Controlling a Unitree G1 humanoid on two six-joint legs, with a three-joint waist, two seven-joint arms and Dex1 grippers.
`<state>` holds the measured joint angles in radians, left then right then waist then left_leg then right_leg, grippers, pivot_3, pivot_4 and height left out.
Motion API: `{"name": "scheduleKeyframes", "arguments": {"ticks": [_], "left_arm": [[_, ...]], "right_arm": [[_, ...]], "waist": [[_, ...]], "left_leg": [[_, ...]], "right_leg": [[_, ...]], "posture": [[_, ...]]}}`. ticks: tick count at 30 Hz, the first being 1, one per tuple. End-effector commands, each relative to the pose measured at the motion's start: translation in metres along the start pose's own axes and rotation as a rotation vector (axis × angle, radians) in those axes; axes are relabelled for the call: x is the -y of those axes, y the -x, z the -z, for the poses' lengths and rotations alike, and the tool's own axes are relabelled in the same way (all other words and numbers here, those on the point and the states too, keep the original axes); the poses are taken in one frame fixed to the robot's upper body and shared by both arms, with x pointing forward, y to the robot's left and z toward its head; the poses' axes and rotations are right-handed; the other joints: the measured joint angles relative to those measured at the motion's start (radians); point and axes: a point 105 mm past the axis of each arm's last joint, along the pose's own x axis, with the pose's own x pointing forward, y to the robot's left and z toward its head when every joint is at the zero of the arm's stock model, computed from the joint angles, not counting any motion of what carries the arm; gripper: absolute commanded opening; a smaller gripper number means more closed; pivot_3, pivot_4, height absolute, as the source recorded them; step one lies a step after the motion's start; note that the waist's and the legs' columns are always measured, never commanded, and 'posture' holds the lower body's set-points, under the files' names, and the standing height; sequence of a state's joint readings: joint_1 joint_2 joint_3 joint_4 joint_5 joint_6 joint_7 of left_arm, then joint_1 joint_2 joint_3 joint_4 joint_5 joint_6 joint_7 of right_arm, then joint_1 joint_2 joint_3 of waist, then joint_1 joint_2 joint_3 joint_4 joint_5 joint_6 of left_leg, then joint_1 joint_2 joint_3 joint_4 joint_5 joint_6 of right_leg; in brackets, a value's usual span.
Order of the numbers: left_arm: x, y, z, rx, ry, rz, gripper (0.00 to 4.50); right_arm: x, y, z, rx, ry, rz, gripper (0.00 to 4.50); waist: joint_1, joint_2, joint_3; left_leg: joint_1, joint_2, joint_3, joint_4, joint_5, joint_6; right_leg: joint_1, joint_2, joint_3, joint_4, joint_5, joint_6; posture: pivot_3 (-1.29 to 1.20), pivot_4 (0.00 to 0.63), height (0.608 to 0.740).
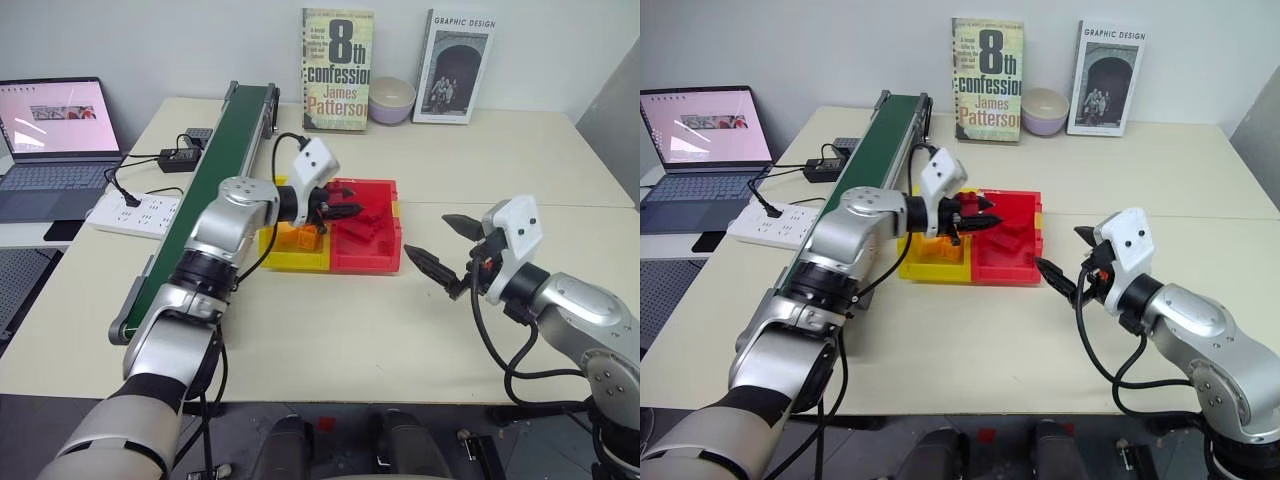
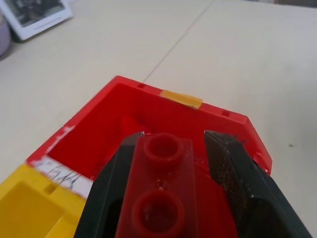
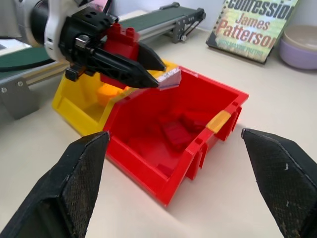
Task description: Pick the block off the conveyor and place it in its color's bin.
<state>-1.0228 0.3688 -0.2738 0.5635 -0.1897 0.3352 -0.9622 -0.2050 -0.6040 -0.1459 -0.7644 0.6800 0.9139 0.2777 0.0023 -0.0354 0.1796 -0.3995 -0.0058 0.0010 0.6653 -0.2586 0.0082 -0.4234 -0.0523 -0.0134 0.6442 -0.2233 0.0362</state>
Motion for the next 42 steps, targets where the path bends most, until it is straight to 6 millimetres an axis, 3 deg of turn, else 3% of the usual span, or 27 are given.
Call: {"name": "scheduleKeyframes", "arguments": {"ticks": [1,10,12,16,23,25,31,36,42], "left_arm": [[0.003,-0.016,-0.016,0.048,-0.082,0.038,1.55],[0.009,-0.031,-0.014,0.049,-0.109,0.076,1.55],[0.007,-0.030,-0.015,0.055,-0.102,0.071,2.25],[0.004,-0.028,-0.018,0.068,-0.093,0.069,3.10],[-0.004,-0.023,-0.021,0.074,-0.087,0.032,4.41],[-0.007,-0.020,-0.025,0.088,-0.078,0.022,4.46],[-0.032,0.013,-0.033,0.129,0.005,-0.079,4.46],[-0.051,0.066,-0.023,0.142,0.061,-0.277,4.46],[-0.045,0.134,0.005,0.104,0.139,-0.563,4.46]], "right_arm": [[-0.006,0.006,-0.008,0.019,0.021,0.019,4.50],[-0.012,0.008,-0.009,0.005,0.008,0.019,4.50],[-0.011,0.005,-0.014,0.015,0.006,0.026,4.50],[-0.009,0.003,-0.018,0.016,0.006,0.026,4.50],[-0.006,0.000,-0.018,0.014,0.003,0.022,4.50],[-0.006,0.000,-0.018,0.014,0.002,0.014,4.50],[-0.008,-0.005,-0.016,0.005,0.011,-0.051,4.50],[0.017,-0.013,-0.020,0.020,0.016,-0.017,4.50],[0.042,-0.016,-0.019,0.053,0.001,0.080,4.50]], "waist": [[-0.001,0.000,0.000],[-0.002,0.000,0.000],[-0.003,0.000,0.000],[-0.002,0.000,0.000],[-0.002,0.000,0.000],[-0.002,0.000,0.000],[-0.008,0.000,0.000],[-0.012,0.000,0.000],[-0.010,0.000,0.000]], "left_leg": [[0.000,0.000,0.001,0.000,0.000,0.000],[-0.001,-0.001,0.000,0.001,0.000,0.000],[-0.001,-0.001,0.001,0.001,0.000,0.000],[0.000,0.000,0.000,0.001,0.000,0.000],[-0.001,-0.001,0.001,0.001,0.000,0.000],[-0.001,-0.001,0.001,0.001,0.000,0.000],[0.000,0.000,0.001,0.001,0.000,0.000],[0.001,0.000,0.000,0.000,0.000,0.000],[0.000,0.001,-0.001,0.000,0.000,0.000]], "right_leg": [[0.000,0.000,0.001,0.000,0.000,0.000],[0.000,-0.001,0.000,-0.001,0.000,0.002],[0.000,-0.001,0.000,-0.001,-0.001,0.003],[0.000,-0.001,0.000,0.000,-0.001,0.003],[0.000,-0.001,0.000,-0.001,0.000,0.002],[0.000,-0.001,0.000,0.000,0.000,0.002],[0.000,0.000,0.000,0.000,0.000,0.002],[0.000,0.000,0.000,0.001,0.000,0.001],[0.000,-0.001,0.002,0.001,0.000,0.001]], "posture": [[0.00,0.150,0.740],[0.00,0.150,0.740],[0.00,0.150,0.740],[0.00,0.150,0.740],[0.00,0.150,0.740],[0.00,0.150,0.740],[0.00,0.150,0.740],[0.00,0.150,0.740],[0.00,0.150,0.740]]}}
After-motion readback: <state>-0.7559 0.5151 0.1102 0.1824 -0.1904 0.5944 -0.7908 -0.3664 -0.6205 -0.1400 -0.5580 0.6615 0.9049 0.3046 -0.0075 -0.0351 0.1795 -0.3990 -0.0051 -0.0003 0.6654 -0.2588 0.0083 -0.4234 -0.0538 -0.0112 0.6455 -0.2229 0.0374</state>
